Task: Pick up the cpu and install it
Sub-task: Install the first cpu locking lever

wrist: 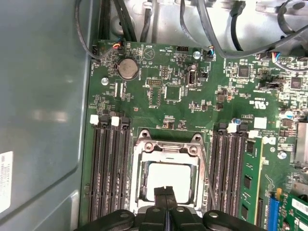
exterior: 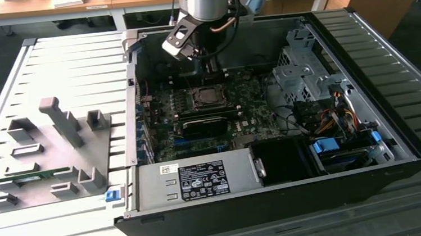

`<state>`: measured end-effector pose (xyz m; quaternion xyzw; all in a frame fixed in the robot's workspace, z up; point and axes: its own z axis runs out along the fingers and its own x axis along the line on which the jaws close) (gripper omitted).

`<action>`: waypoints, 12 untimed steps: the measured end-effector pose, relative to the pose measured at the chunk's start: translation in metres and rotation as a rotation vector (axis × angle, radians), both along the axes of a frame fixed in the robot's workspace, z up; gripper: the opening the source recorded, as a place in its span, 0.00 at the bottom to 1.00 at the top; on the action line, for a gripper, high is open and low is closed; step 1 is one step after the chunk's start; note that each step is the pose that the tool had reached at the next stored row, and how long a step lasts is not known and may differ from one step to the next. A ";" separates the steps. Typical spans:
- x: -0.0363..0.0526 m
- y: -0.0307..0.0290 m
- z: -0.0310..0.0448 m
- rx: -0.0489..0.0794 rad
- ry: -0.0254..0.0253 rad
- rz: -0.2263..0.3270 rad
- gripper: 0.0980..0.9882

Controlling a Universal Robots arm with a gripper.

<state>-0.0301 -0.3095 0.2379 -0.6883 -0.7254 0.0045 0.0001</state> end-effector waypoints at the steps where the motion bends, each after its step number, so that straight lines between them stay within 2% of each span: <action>1: 0.0000 0.0000 0.0020 0.000 0.0000 0.000 0.01; 12: 0.0000 0.0000 0.0184 0.000 0.0000 0.000 0.01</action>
